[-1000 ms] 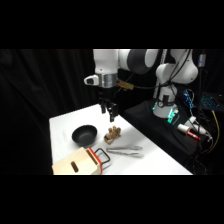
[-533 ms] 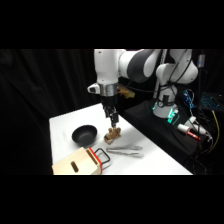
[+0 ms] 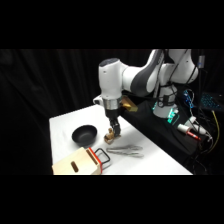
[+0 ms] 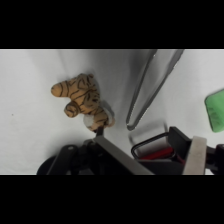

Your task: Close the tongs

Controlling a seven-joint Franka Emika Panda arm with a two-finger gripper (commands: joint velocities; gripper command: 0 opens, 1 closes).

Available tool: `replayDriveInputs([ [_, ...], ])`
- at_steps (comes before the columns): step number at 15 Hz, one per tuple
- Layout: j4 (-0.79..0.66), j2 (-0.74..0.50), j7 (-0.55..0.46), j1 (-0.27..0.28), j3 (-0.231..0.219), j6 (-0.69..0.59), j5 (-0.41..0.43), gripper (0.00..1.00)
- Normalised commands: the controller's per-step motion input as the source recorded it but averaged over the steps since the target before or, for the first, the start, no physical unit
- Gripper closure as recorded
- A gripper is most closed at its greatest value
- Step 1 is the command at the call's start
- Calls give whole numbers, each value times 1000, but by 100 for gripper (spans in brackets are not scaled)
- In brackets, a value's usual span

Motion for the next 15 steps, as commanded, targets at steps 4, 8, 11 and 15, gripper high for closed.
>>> replayDriveInputs([
  [4,-67,125,243,94,-45,308,128,0],
  [8,-39,160,179,114,-65,342,188,0],
  [11,4,198,158,176,-90,330,149,0],
  [15,43,212,80,172,-82,271,170,0],
])
